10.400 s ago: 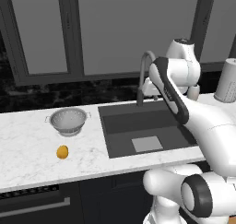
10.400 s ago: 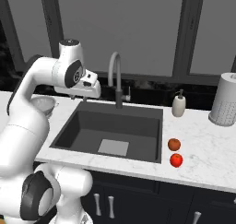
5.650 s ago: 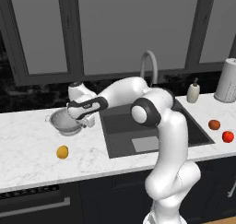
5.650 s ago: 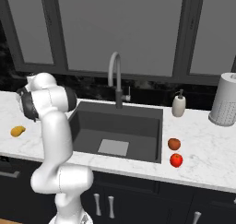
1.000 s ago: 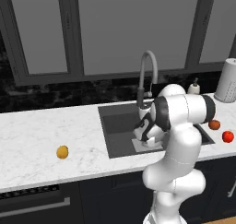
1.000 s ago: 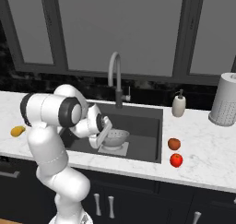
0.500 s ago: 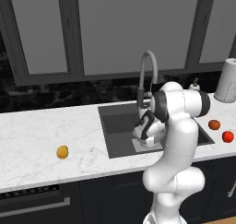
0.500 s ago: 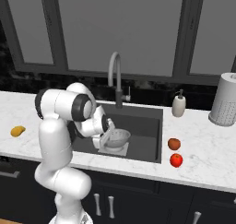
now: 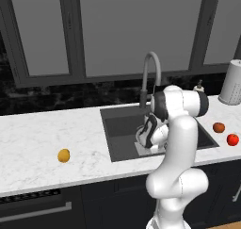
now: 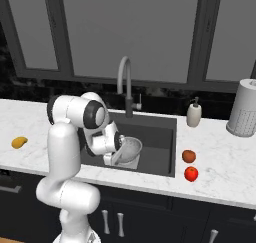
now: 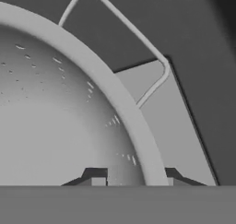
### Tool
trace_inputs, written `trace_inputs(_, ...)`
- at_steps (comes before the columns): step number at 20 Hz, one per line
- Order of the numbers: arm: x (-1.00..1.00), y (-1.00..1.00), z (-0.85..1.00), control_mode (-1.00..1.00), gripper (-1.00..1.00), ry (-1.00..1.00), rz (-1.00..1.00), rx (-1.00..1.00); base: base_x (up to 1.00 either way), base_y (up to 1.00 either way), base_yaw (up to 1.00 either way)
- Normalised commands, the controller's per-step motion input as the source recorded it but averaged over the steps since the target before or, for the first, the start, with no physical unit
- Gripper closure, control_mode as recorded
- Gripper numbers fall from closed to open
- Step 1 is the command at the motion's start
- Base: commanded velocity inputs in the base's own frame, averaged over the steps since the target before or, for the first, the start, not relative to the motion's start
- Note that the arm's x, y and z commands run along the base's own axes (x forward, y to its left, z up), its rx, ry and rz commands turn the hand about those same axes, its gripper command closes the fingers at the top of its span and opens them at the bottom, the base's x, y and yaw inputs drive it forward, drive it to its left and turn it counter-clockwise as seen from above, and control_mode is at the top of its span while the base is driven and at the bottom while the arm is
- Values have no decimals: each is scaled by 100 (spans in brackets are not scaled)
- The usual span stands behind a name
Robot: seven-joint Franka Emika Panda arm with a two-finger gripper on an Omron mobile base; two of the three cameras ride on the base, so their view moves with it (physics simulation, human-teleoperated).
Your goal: Put the colander in the sink, put the mango, orange, apple in the colander, and turn on the sink faucet and pour water over the colander.
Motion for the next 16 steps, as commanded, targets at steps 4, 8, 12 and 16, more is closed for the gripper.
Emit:
trace_inputs(4, -19, 48, -23, -100, 100, -11, -21, 0, 0, 0, 0)
trace_inputs(8, -19, 58, -1, -100, 100, -10, -21, 3, 0, 0, 0)
trace_inputs(12, -23, 58, 0, -100, 100, -10, -21, 4, 0, 0, 0)
trace_inputs(16, -30, 44, -1, -100, 100, -8, -22, 3, 0, 0, 0)
